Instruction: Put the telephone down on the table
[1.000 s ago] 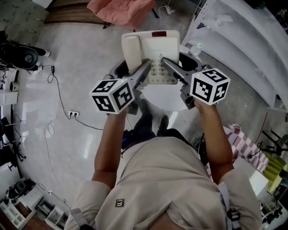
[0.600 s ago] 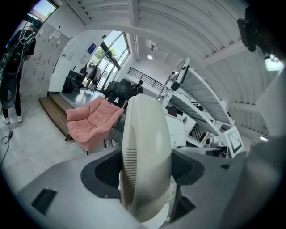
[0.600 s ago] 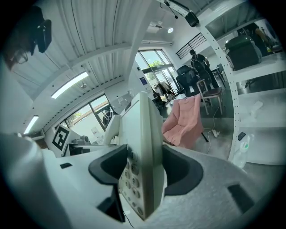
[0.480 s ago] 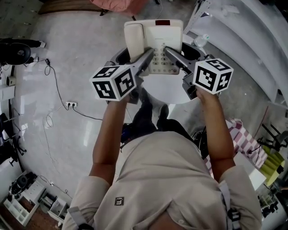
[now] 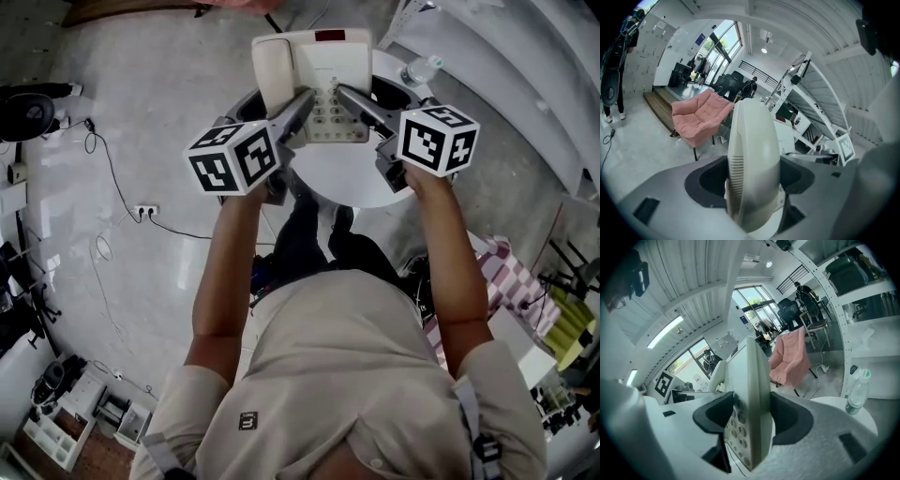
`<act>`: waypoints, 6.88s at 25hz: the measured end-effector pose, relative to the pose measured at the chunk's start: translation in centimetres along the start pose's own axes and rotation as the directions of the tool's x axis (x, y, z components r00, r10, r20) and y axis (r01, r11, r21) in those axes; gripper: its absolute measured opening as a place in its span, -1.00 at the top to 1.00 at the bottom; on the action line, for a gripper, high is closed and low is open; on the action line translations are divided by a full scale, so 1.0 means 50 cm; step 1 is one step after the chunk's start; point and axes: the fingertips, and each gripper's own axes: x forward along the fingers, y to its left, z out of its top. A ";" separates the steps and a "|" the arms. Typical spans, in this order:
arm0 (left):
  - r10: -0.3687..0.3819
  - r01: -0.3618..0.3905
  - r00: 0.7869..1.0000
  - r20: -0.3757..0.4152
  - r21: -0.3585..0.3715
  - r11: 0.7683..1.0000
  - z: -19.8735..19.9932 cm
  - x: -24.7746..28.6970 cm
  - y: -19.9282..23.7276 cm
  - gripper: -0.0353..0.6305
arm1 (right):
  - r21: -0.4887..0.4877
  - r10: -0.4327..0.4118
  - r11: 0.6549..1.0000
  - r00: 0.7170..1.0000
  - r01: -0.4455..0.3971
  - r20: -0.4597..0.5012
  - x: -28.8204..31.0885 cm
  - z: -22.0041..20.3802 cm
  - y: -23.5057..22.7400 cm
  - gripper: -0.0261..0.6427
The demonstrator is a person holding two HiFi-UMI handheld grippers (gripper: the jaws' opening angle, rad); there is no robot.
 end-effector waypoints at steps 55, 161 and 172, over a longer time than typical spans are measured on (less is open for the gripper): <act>-0.023 -0.031 0.953 -0.301 -0.174 0.984 -0.285 0.296 0.235 -0.05 | 0.244 -0.061 0.964 0.982 0.105 -0.181 0.225 -0.283 -0.304 0.21; -0.194 0.008 0.925 0.326 0.494 0.869 0.109 -0.373 -0.144 0.84 | -0.411 -0.097 0.895 0.975 0.174 0.199 -0.229 0.060 0.218 0.95; -0.146 -0.049 0.923 0.357 0.486 0.873 0.098 -0.449 -0.195 0.84 | -0.459 -0.054 0.875 0.974 0.152 0.220 -0.324 0.062 0.279 0.95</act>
